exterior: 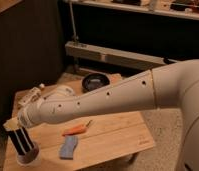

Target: Place the eraser in the ceramic cup

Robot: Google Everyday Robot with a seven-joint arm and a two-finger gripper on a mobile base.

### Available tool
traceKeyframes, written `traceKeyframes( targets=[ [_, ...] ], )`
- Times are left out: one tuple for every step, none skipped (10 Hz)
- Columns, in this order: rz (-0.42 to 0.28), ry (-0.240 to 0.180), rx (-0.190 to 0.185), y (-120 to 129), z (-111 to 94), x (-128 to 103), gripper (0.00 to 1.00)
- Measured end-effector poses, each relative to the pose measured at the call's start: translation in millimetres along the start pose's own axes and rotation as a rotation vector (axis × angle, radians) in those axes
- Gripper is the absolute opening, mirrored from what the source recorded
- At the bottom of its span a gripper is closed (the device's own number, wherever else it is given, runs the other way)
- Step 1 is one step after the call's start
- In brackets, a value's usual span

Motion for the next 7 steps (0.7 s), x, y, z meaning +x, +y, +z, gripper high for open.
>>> traceKeyframes(
  targets=[
    [-0.009, 0.006, -0.008, 0.2, 3.3, 3.8, 0.20],
    [-0.022, 0.010, -0.015, -0.7, 6.7, 7.7, 0.20],
    [-0.037, 0.013, -0.025, -3.4, 10.9, 11.7, 0.20],
    [-0.047, 0.018, -0.041, -7.6, 16.8, 17.0, 0.20],
    [-0.059, 0.027, -0.058, -10.5, 21.4, 20.3, 0.20],
    [-0.073, 0.035, -0.070, -10.2, 23.7, 21.1, 0.20],
    [-0.082, 0.041, -0.080, -9.5, 26.1, 22.0, 0.20]
  ],
)
